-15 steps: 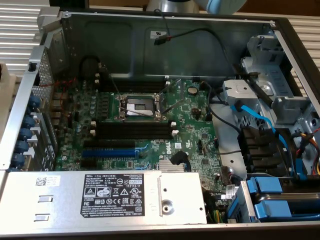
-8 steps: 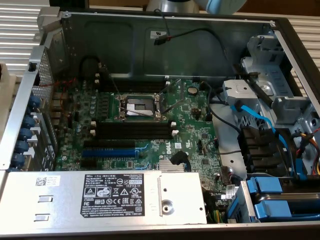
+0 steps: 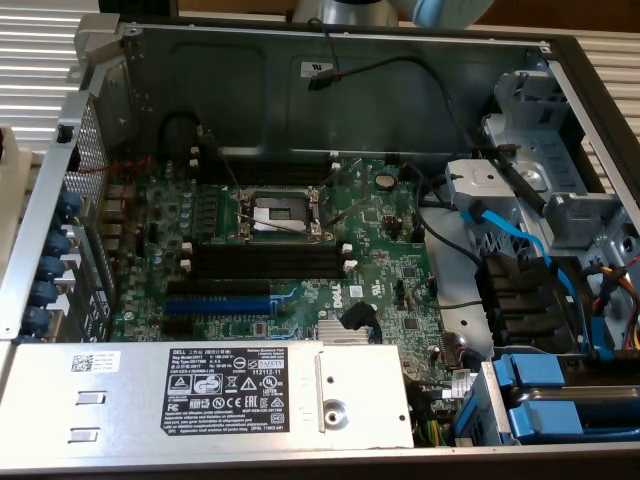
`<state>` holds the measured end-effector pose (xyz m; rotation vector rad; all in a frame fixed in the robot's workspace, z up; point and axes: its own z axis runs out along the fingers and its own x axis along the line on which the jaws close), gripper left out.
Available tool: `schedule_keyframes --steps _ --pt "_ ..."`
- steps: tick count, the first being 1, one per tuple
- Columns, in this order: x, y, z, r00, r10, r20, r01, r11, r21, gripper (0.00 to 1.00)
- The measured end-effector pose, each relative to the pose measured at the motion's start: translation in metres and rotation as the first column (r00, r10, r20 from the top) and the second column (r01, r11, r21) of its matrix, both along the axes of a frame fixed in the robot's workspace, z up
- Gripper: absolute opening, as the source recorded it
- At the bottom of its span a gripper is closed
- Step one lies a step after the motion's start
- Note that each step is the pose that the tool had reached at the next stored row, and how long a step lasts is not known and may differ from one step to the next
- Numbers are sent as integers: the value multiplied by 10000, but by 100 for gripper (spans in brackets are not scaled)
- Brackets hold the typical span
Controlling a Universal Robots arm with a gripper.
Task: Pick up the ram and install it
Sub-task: 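Pick up the ram and move it above insertion slot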
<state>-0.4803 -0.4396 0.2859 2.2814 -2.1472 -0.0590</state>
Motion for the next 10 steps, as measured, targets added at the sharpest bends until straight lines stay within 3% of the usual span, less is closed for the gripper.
schedule_keyframes --steps 4,10 --pt "69 -69 103 10000 0 -2 0 10000 0 12" --pt "208 -119 231 10000 1 -1 -1 10000 0 12"
